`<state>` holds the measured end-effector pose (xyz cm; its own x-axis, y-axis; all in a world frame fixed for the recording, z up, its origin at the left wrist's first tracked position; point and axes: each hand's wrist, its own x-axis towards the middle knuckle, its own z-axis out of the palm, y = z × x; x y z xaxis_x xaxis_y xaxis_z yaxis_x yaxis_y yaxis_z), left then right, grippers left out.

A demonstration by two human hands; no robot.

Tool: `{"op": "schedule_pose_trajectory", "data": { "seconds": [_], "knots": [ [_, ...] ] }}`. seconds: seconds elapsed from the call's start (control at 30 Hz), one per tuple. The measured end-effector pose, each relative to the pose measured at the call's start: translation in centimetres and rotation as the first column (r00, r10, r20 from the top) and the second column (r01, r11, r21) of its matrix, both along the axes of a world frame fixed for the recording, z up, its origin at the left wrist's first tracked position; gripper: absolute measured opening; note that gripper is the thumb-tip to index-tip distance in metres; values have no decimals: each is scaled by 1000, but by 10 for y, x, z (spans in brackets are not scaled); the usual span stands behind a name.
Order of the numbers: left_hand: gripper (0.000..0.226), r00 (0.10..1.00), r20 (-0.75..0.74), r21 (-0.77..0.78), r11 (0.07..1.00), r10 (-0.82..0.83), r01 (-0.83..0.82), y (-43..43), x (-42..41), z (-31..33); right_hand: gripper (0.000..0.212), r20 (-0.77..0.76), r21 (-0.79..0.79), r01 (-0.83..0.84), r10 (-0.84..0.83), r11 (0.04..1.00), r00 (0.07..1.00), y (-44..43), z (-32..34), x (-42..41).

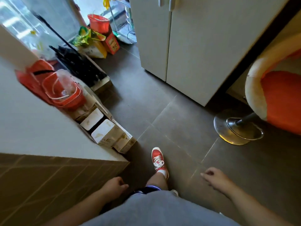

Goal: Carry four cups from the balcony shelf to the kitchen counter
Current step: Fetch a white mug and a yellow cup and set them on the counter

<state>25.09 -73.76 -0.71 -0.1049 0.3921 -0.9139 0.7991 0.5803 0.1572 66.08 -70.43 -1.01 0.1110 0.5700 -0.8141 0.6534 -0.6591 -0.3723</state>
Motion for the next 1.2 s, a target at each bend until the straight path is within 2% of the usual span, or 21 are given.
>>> {"op": "schedule_pose_trajectory", "data": {
  "seconds": [0.07,0.2,0.33,0.5,0.6,0.73,0.93,1.03,1.2],
  "knots": [
    [13,1000,-5,-17,1000,-6,6,29,-6,-10,20,18,31,-23,22,999,1000,46,-7,-7],
    [15,1000,-19,62,998,-13,14,99,-7,-19,17,39,38,-35,33,999,999,121,0,-10],
    [19,997,15,162,984,79,-80,180,-4,-12,16,81,36,-32,29,999,996,173,13,1],
    [22,991,100,227,967,94,-115,274,9,-1,17,119,-27,-15,18,1000,993,223,15,23],
    [30,988,114,273,953,104,-132,325,14,0,19,148,-79,-16,28,997,989,261,5,35],
    [26,982,120,289,941,145,-174,388,13,-4,23,150,-87,-43,56,995,987,336,-15,38],
    [23,937,96,213,913,335,-348,443,-19,0,24,130,-70,-189,196,980,972,490,-23,0],
    [15,886,71,216,860,459,-463,455,-44,11,22,85,-36,-316,318,948,944,574,-15,-38],
    [21,790,12,187,775,612,-603,457,-87,17,21,65,41,-490,487,871,871,693,-1,-128]
  ]
}}
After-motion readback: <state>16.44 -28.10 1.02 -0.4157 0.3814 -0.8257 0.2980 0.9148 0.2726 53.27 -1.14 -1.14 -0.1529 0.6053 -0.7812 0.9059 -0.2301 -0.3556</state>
